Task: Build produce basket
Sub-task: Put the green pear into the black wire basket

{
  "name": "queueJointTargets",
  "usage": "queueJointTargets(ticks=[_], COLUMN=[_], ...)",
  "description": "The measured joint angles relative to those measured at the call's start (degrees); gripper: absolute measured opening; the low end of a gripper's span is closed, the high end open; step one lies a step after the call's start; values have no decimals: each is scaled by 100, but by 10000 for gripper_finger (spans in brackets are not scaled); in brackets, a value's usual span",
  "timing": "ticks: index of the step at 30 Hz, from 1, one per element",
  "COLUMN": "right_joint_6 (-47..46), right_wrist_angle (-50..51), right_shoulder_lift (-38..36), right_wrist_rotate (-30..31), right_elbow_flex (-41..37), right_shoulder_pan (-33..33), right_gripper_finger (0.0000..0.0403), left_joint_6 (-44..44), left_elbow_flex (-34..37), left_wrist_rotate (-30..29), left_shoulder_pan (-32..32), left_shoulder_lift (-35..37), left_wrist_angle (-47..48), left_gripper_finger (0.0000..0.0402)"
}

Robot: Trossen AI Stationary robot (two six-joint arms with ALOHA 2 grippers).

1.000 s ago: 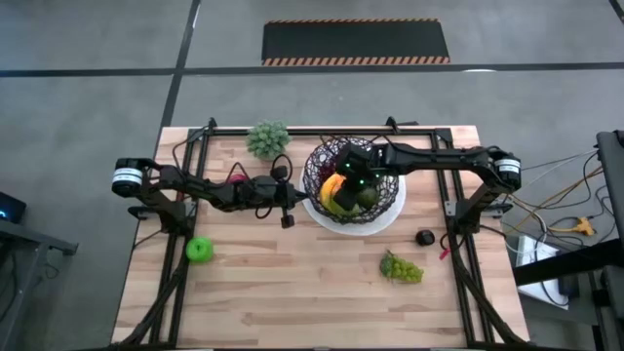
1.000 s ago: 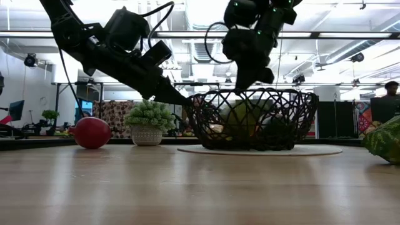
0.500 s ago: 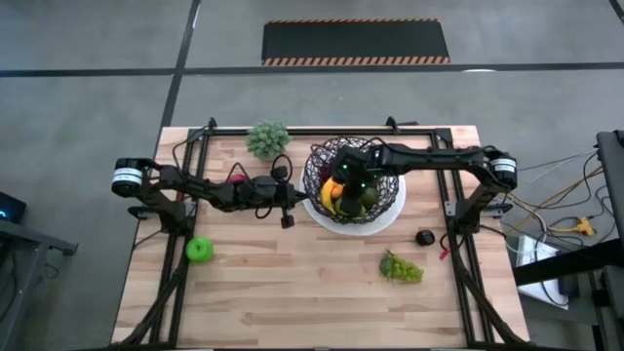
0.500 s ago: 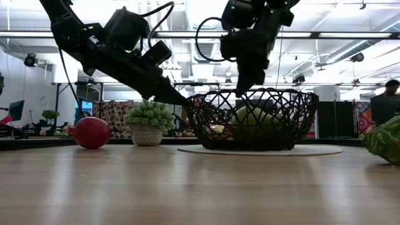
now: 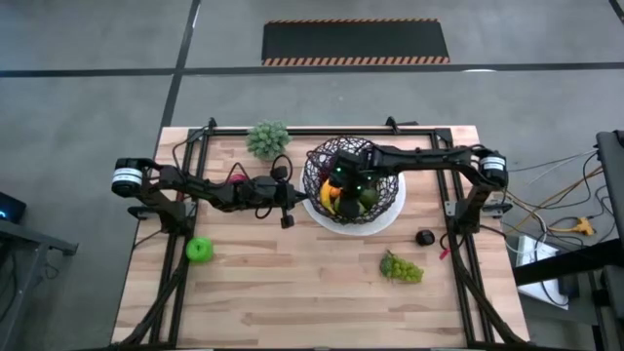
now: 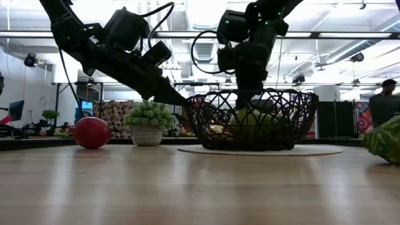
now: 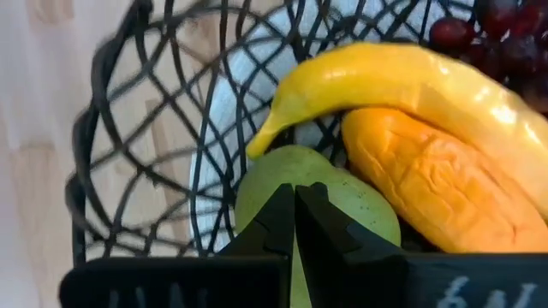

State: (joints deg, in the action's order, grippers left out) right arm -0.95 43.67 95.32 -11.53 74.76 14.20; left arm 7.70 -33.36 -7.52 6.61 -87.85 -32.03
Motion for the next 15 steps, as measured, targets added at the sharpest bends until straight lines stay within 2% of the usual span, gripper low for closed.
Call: queueJointTargets(ticks=[15], right_joint_6=[-891], right_wrist_angle=[78], right_shoulder_lift=[208], right_wrist_rotate=[155], right_elbow_flex=[-11], right_shoulder_pan=[400], right_gripper_finger=[8], left_joint_6=[-4], left_elbow_flex=[0], left_wrist_rotate=[25], left_shoulder_pan=[2], left_shoulder_lift=[0], left_wrist_angle=[-2], left_gripper_finger=[1])
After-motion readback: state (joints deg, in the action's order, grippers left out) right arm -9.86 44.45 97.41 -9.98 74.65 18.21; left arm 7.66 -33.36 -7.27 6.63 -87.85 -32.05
